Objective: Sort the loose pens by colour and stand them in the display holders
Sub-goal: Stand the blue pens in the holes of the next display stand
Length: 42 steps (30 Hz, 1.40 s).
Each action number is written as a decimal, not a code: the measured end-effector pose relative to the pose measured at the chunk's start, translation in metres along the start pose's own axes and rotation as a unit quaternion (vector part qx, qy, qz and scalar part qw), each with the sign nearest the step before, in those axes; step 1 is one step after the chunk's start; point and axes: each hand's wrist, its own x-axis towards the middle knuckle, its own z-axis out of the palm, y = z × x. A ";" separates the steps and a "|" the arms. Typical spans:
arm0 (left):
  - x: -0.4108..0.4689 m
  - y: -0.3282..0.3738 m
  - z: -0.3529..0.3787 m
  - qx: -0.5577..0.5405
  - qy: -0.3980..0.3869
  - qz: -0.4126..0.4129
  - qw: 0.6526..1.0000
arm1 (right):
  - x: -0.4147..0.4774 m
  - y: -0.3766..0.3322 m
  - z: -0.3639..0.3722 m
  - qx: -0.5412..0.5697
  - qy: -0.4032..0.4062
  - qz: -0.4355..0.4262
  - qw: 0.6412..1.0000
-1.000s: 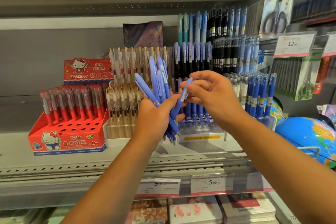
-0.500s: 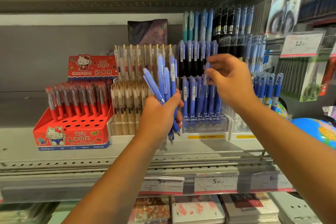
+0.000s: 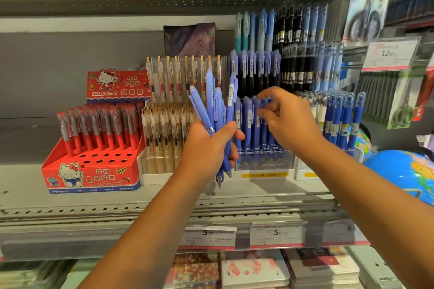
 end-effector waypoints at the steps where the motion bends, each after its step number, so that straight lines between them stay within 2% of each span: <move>1: 0.000 0.000 0.000 0.001 -0.002 0.000 1.000 | -0.001 -0.002 -0.001 -0.021 -0.003 -0.007 1.000; 3: -0.001 0.001 0.001 0.002 -0.004 0.003 1.000 | -0.002 -0.006 -0.001 -0.058 0.010 -0.024 0.998; 5: -0.002 0.003 0.002 0.001 -0.006 0.003 1.000 | -0.003 -0.013 -0.002 -0.024 0.049 -0.025 0.998; 7: -0.002 0.003 0.002 0.007 -0.010 0.000 1.000 | -0.003 -0.026 -0.006 0.119 0.060 0.016 0.991; 9: -0.002 0.002 0.002 0.015 -0.018 -0.003 1.000 | -0.002 -0.038 -0.010 0.250 0.028 0.064 0.966; 11: -0.002 0.002 0.003 0.024 -0.027 -0.004 0.999 | -0.002 -0.045 -0.013 0.316 -0.001 0.077 0.946; 15: -0.003 0.001 0.003 0.034 -0.042 -0.010 0.998 | -0.002 -0.048 -0.014 0.338 -0.017 0.084 0.937; 20: -0.003 0.002 0.006 0.004 -0.031 -0.027 0.999 | 0.000 -0.038 -0.021 0.379 0.006 0.125 0.917; 25: -0.001 0.001 0.004 0.012 -0.020 -0.037 0.999 | 0.008 -0.028 -0.030 0.329 0.060 0.120 0.935; 32: -0.001 0.000 0.004 0.024 -0.006 -0.013 1.000 | 0.013 -0.015 -0.029 0.112 0.091 0.039 0.989; 42: -0.003 0.002 0.004 0.018 -0.005 0.016 1.000 | 0.000 0.000 -0.008 -0.003 -0.005 0.050 0.999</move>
